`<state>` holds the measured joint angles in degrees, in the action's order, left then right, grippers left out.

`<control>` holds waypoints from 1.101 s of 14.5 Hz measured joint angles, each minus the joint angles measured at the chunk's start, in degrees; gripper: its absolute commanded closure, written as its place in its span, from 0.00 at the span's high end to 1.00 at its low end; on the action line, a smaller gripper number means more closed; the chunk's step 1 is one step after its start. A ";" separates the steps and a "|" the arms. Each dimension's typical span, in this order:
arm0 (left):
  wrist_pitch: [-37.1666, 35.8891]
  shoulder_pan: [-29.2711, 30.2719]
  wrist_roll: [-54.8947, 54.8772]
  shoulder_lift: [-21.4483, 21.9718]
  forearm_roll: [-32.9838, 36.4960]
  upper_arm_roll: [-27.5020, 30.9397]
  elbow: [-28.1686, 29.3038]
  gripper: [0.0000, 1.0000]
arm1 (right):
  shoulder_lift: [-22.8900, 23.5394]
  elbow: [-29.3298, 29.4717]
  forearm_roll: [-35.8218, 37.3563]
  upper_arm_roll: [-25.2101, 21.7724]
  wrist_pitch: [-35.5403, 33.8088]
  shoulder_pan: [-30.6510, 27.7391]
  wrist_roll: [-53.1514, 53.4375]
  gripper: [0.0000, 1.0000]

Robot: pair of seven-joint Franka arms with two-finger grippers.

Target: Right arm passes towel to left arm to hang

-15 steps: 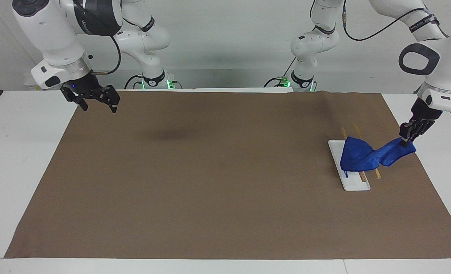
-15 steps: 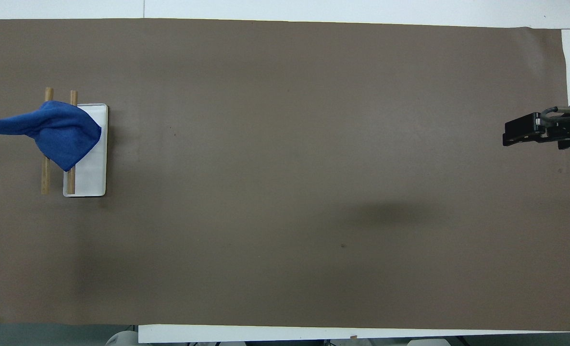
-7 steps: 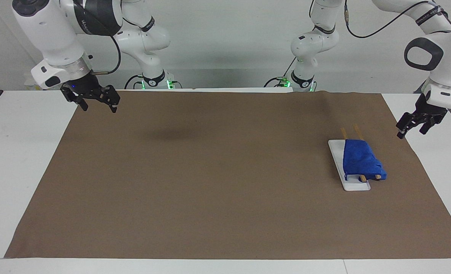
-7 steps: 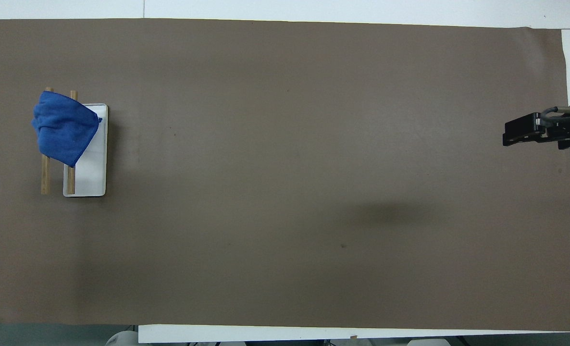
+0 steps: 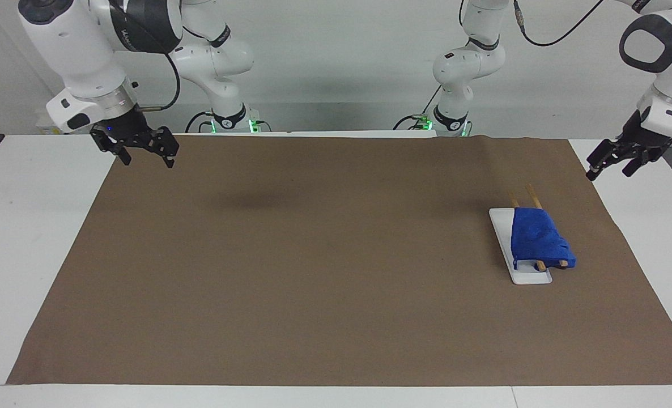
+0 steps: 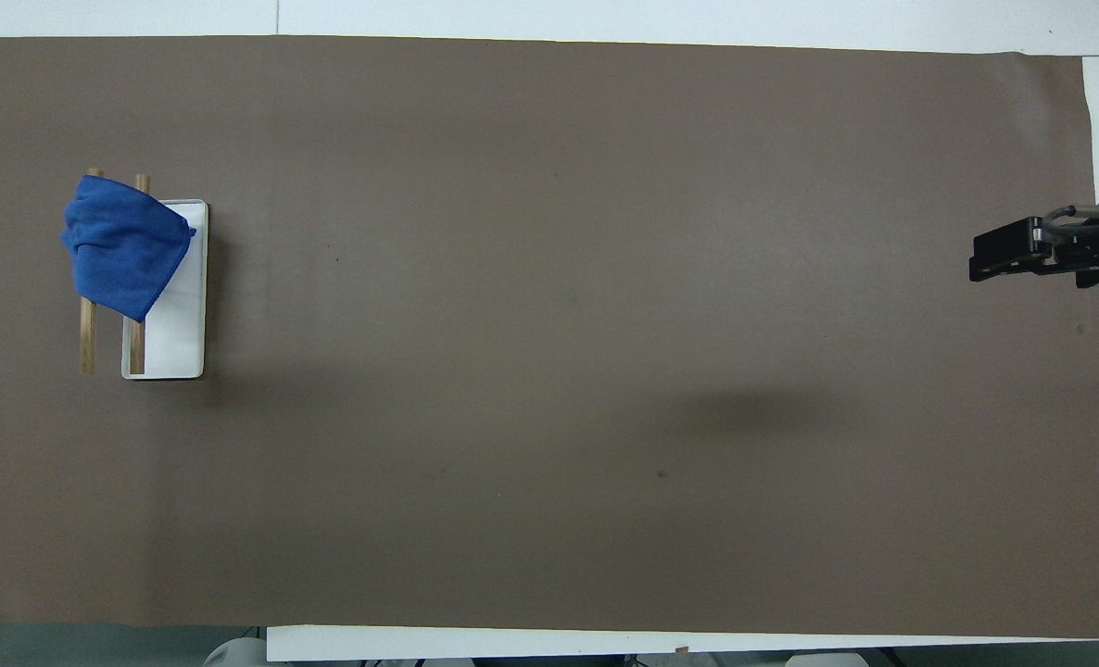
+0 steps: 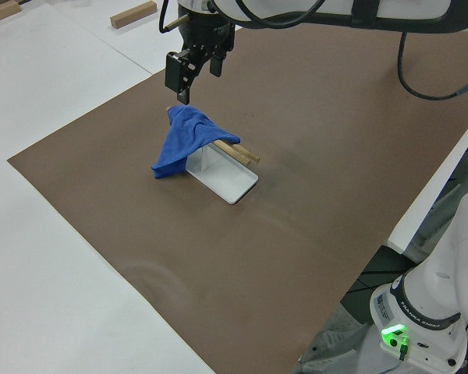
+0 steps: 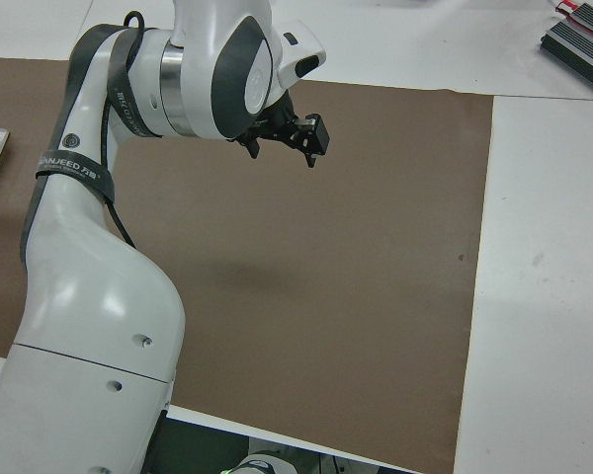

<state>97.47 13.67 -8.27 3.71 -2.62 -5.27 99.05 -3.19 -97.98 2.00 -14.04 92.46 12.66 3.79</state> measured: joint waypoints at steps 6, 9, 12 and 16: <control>-17.95 -12.25 12.85 0.09 1.37 -0.04 -8.26 1.00 | -0.02 0.00 0.00 -0.04 0.00 -0.04 0.00 1.00; -18.52 -15.78 14.15 0.01 1.55 2.31 -7.03 1.00 | -0.02 0.00 0.00 -0.17 0.00 -0.28 0.00 1.00; -18.54 -15.97 13.92 -0.90 1.55 4.01 -6.60 1.00 | -0.02 -0.01 0.00 -0.40 -0.01 -0.30 0.00 1.00; -18.54 -16.42 13.87 -1.20 1.55 3.92 -6.65 1.00 | -0.02 -0.03 0.00 -0.43 -0.04 -0.30 0.00 1.00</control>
